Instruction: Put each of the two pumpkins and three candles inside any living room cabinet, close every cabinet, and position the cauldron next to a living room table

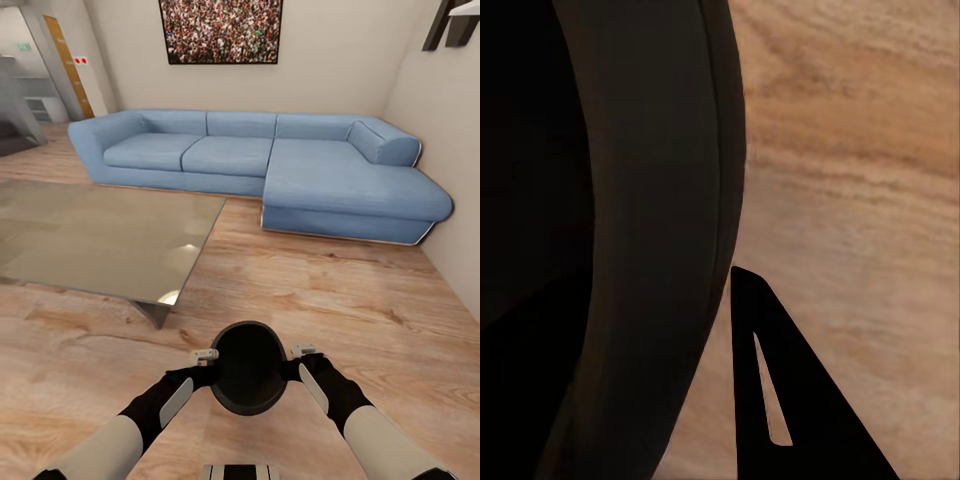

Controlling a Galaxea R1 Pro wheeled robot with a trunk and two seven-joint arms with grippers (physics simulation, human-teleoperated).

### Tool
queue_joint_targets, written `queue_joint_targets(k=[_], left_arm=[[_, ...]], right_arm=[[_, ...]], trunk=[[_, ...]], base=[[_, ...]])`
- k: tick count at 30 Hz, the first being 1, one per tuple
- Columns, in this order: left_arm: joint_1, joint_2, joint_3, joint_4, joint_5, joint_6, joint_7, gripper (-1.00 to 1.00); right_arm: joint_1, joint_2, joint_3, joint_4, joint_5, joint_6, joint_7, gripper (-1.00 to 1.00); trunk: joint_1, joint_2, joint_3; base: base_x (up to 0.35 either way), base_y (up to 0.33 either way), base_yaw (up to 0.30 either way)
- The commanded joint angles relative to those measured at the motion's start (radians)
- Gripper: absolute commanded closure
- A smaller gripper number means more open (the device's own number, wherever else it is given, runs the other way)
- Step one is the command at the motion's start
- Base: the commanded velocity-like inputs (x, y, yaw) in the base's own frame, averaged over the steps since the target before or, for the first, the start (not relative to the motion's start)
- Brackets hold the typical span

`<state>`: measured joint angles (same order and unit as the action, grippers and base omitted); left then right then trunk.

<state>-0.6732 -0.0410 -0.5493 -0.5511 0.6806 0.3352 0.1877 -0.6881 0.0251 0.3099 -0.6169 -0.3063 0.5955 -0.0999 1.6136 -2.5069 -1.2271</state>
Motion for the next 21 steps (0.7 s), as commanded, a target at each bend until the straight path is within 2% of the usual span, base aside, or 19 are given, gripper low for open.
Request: queue_joint_targets(k=[1,13,17,21], left_arm=[[0.0,0.003,0.028,0.002,-0.012,0.002,0.042,1.0],[0.0,0.003,0.028,0.002,-0.012,0.001,0.042,1.0],[0.0,0.003,0.028,0.002,-0.012,0.001,0.042,1.0],[0.0,0.003,0.028,0.002,-0.012,0.002,0.042,1.0]], right_arm=[[-0.001,-0.001,0.0,-0.001,0.019,-0.065,0.003,1.0],[-0.001,-0.001,0.0,-0.001,0.019,-0.065,0.002,1.0],[-0.001,-0.001,0.0,-0.001,0.019,-0.065,0.003,1.0],[-0.001,-0.001,0.0,-0.001,0.019,-0.065,0.003,1.0]], trunk=[[0.0,0.0,0.001],[0.0,0.0,0.014],[0.0,0.0,0.019],[0.0,0.0,0.023]], base=[[0.098,0.0,0.232],[0.046,0.0,0.23],[0.187,0.0,0.229],[0.037,0.0,0.229]])
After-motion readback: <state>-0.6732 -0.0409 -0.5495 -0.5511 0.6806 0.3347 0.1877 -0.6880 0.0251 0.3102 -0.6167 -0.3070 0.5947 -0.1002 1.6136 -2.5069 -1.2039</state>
